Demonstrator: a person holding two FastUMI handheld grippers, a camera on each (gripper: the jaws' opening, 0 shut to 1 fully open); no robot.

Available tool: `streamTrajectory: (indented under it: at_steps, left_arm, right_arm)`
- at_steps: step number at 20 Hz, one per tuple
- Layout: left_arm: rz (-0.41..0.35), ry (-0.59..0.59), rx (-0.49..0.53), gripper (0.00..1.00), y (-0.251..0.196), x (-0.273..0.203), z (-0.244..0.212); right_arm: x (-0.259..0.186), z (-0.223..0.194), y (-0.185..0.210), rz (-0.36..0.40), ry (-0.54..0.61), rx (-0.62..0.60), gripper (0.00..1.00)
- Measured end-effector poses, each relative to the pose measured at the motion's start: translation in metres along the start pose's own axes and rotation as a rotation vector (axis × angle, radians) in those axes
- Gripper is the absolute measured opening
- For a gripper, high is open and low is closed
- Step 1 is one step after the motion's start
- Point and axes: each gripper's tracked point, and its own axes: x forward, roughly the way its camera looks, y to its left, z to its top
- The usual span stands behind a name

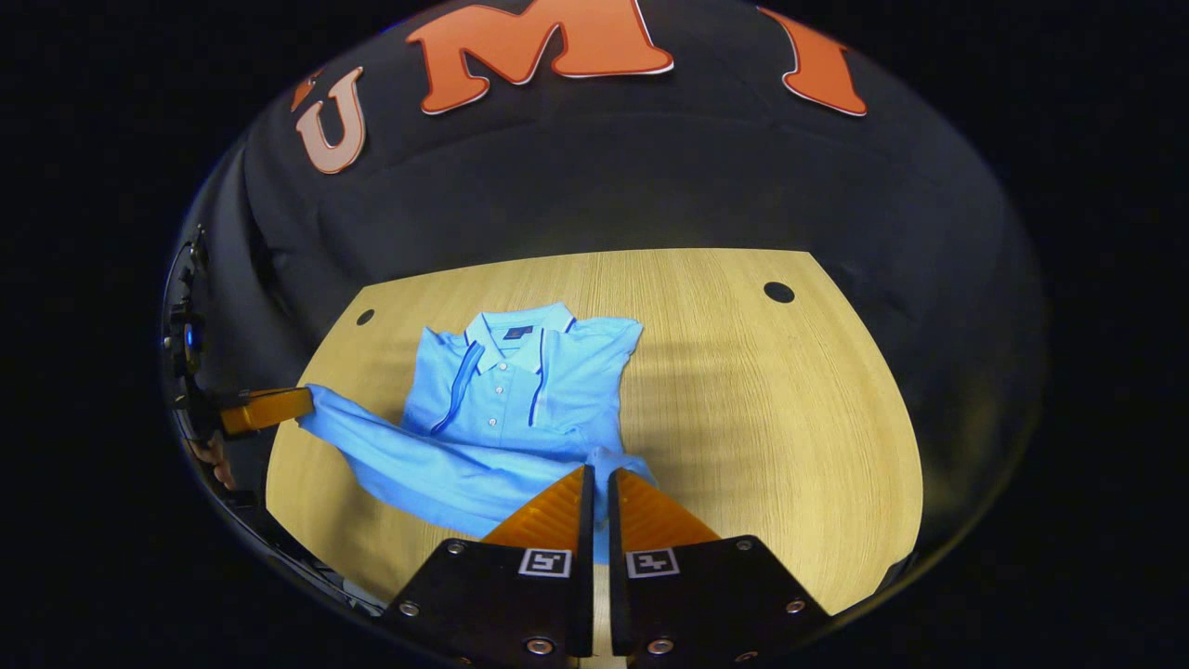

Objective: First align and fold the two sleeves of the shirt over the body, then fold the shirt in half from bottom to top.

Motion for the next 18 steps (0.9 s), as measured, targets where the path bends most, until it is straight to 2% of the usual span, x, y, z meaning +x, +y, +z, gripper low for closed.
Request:
streamTrajectory:
  at_steps: [8, 10, 13, 18]
  left_arm:
    - [-0.002, -0.001, 0.019, 0.05, 0.032, 0.087, 0.052]
    - [0.007, -0.005, 0.023, 0.05, 0.041, 0.108, 0.062]
    - [0.029, 0.001, 0.041, 0.05, 0.053, 0.138, 0.067]
    - [0.092, 0.0, 0.055, 0.05, 0.072, 0.175, 0.077]
  right_arm:
    - [0.083, 0.058, 0.0, -0.033, -0.002, -0.004, 0.07]
    - [0.106, 0.061, 0.0, -0.043, 0.015, 0.005, 0.07]
    - [0.136, 0.064, 0.001, -0.053, 0.04, 0.001, 0.07]
    - [0.176, 0.093, 0.005, -0.06, -0.002, 0.044, 0.07]
